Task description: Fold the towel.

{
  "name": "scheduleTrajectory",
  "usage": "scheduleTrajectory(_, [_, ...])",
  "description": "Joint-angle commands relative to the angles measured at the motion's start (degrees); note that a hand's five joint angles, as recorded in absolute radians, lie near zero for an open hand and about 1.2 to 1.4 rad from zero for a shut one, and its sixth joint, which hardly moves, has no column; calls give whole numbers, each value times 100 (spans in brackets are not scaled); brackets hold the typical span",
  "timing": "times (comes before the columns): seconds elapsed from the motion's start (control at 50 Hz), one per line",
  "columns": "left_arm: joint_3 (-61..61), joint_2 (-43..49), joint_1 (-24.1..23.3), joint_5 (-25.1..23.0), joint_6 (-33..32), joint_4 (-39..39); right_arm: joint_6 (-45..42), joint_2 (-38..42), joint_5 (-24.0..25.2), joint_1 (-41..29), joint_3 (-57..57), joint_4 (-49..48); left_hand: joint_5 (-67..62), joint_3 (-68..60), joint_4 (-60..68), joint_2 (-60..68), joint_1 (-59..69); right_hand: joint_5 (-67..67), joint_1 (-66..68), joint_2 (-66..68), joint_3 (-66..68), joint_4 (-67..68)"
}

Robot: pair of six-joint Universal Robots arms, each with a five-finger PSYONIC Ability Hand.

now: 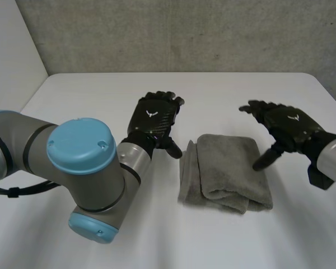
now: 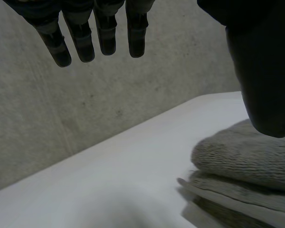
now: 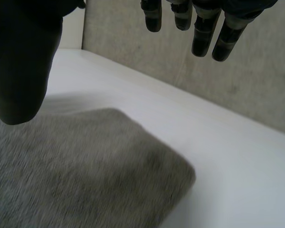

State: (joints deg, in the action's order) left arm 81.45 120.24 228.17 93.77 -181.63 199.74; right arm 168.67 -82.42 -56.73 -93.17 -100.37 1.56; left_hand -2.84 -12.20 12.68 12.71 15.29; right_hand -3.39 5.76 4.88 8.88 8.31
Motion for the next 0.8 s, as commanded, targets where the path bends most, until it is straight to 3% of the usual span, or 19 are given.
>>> scheduleTrajectory(0.02, [90,79,-18,-17,154,-41,-195,-2,259,158,-624,11,284,220,-268,-351,-609,339,-459,-372,112,169])
scheduleTrajectory(0.22, [292,17,61,-8,172,-129,-89,-266,83,-26,-1521,-727,284,220,-268,-351,-609,339,-123,-35,112,169])
scheduleTrajectory(0.34, [433,-71,210,1,190,-129,43,-169,-322,-466,-1696,-1272,284,220,-268,-351,-609,-40,803,890,112,169])
scheduleTrajectory(0.44, [529,-194,324,9,198,-129,289,-63,-427,-677,-1696,-1483,284,220,-268,-351,-609,-1335,2098,2185,112,169])
scheduleTrajectory(0.48, [564,-220,324,9,198,-129,315,-11,-436,-834,-1653,-1536,284,220,-268,-351,-609,-2640,3403,3490,112,169])
scheduleTrajectory(0.5, [565,-220,324,9,198,-129,315,-11,-436,-835,-1652,-1536,284,220,-268,-351,-609,-2647,3410,3497,112,169])
scheduleTrajectory(0.54, [608,-229,351,18,198,-129,315,51,-436,-914,-1644,-1615,284,220,-268,-351,-609,-4354,5117,5205,112,169])
scheduleTrajectory(0.56, [609,-229,351,18,198,-129,315,51,-436,-914,-1644,-1615,284,220,-268,-351,-609,-4363,5126,5213,112,169])
scheduleTrajectory(0.64, [687,-264,359,18,198,-120,315,95,-427,-940,-1574,-1721,284,220,-268,-351,-609,-6543,7306,7394,112,169])
scheduleTrajectory(0.8, [784,-369,526,27,198,-120,271,112,-427,-1229,-1275,-1721,284,220,-268,-351,-609,-6661,7424,7512,112,169])
